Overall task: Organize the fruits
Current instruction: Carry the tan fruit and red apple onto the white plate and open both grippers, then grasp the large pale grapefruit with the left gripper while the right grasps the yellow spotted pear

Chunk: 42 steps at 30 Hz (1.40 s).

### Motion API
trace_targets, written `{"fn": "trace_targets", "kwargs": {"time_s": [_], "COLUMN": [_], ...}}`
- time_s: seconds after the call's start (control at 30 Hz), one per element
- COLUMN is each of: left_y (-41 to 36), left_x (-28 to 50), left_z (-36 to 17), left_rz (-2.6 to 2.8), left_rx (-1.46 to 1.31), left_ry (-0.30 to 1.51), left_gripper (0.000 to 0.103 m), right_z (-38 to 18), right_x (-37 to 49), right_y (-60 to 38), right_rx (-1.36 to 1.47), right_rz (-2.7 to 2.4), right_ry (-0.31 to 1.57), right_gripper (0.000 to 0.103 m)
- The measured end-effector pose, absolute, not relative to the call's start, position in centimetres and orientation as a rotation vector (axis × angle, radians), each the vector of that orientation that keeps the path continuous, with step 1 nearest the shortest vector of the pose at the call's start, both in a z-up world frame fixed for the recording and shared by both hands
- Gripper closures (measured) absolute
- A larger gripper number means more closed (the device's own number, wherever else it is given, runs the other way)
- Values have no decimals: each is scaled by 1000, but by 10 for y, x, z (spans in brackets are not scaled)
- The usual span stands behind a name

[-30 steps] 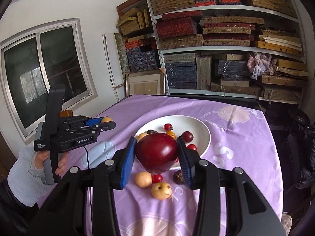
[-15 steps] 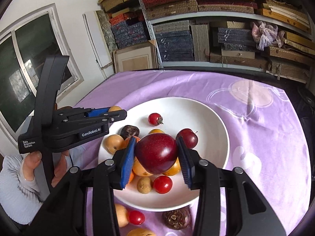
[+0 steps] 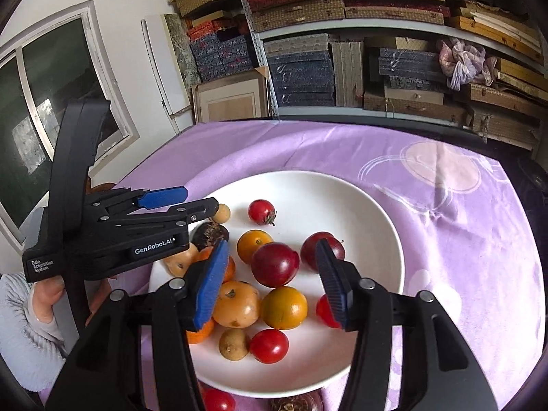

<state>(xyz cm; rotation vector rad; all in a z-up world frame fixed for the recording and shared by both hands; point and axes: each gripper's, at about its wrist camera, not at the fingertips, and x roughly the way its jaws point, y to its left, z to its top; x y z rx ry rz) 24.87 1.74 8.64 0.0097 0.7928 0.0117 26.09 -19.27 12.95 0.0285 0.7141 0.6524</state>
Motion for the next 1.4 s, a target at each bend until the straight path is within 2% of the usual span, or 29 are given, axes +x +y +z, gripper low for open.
{"fn": "trace_targets", "kwargs": {"time_s": [0.07, 0.1, 0.13, 0.17, 0.2, 0.23, 0.47, 0.7, 1.27, 1.4], "left_y": [23, 25, 25, 25, 22, 16, -39, -53, -64, -63], "left_x": [227, 214, 196, 182, 168, 152, 100, 96, 95, 98], "left_z": [100, 106, 109, 111, 109, 104, 52, 35, 19, 16], "left_rz": [7, 6, 5, 2, -6, -19, -113, -102, -165, -159], "left_rx": [6, 10, 17, 28, 44, 65, 138, 166, 176, 166], "left_ry": [769, 756, 740, 731, 727, 732, 782, 766, 784, 790], "left_gripper": [47, 41, 35, 34, 34, 34, 34, 34, 32, 24], "right_z": [153, 163, 171, 177, 179, 179, 136, 97, 90, 90], "right_x": [238, 223, 207, 189, 171, 154, 80, 75, 85, 86], "right_y": [-208, -217, -226, -235, -244, -253, -285, -300, -308, -307], "right_rx": [34, 38, 41, 47, 53, 58, 80, 146, 186, 188], "right_rz": [665, 674, 678, 677, 676, 679, 670, 649, 635, 637], "right_ry": [661, 633, 609, 581, 556, 537, 540, 569, 629, 639], "right_gripper": [50, 44, 32, 26, 14, 12, 8, 8, 6, 6]}}
